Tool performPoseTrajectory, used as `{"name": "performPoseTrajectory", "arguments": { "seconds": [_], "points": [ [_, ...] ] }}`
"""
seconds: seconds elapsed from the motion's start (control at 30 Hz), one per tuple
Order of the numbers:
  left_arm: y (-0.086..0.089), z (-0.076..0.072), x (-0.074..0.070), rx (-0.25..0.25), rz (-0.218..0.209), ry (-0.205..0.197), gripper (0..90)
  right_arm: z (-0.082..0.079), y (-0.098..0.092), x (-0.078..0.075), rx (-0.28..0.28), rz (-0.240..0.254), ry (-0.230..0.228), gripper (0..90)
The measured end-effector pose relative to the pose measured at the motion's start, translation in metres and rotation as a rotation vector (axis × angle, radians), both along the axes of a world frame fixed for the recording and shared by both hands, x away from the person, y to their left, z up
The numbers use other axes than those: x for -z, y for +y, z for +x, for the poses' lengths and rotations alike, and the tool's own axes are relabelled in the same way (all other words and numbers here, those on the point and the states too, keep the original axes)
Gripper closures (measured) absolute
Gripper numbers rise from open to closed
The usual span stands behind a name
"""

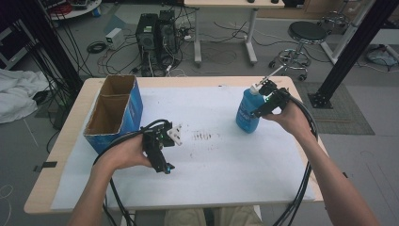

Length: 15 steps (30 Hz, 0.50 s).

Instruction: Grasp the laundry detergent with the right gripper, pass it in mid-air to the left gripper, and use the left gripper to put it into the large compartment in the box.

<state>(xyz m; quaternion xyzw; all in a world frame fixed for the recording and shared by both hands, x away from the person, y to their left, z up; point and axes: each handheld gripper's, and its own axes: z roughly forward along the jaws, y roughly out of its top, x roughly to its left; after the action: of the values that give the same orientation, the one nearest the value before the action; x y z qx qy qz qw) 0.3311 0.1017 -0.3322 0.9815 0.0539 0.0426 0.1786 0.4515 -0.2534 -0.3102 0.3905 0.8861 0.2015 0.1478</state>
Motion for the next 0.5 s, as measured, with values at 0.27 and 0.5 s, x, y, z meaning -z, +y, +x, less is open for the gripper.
{"name": "performPoseTrajectory", "arguments": {
  "seconds": [0.27, 0.5],
  "points": [
    [0.001, 0.002, 0.002, 0.004, 0.006, 0.004, 12.4, 0.008, 0.002, 0.008, 0.027, 0.037, -0.018, 12.8],
    [0.003, 0.001, 0.004, -0.005, 0.0, 0.005, 12.4, 0.01, 0.003, 0.016, 0.049, 0.082, -0.027, 12.9]
  ]
}}
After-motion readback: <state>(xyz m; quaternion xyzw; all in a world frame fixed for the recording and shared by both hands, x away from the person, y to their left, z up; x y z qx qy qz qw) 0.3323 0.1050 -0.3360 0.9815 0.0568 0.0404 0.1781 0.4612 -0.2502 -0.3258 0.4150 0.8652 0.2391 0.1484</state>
